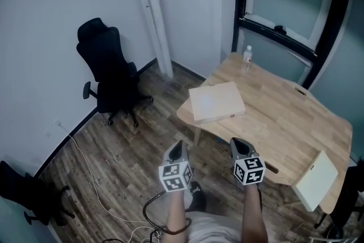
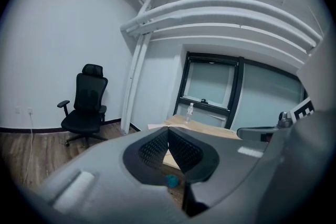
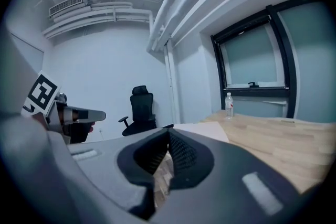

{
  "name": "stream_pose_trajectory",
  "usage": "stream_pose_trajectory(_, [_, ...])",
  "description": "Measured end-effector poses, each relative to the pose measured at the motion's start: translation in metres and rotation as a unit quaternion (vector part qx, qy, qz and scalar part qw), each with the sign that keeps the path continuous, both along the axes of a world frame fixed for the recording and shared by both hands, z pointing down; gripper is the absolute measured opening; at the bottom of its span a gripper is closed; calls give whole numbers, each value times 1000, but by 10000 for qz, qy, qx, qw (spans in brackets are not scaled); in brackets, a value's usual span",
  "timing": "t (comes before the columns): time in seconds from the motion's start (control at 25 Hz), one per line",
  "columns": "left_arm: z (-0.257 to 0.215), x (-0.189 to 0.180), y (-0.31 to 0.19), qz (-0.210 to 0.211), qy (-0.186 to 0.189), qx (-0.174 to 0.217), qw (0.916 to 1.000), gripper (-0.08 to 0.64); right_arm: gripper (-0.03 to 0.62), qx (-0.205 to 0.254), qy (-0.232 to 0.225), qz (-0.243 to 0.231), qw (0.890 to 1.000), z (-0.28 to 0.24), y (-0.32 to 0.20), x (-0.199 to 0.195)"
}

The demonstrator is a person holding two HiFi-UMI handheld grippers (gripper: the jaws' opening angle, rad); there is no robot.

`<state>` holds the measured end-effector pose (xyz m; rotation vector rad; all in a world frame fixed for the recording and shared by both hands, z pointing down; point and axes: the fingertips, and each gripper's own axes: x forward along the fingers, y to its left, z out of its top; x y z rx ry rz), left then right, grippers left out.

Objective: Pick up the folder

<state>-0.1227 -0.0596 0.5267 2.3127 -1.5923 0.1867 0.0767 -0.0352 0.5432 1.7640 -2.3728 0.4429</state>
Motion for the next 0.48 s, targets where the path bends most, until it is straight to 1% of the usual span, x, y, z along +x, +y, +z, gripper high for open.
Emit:
stream_pose_trajectory(0.12, [3, 6, -37, 106, -15, -62, 9999, 8, 2, -62, 107, 10, 9999, 0, -33, 3])
stream_pose_trajectory(0.2, [6, 7, -60, 151, -91, -99, 9998, 8, 2, -144, 197, -13, 9997, 3, -53, 6])
stream_pose_trajectory(0.36, [11, 3, -101, 256, -245, -139, 9993, 8, 2, -168, -61, 67, 9998, 4, -91, 10])
stream_pose_trajectory(0.48, [19, -3, -132, 253, -339, -260, 9988, 8, 2, -192, -199, -105, 9996, 9, -117, 1])
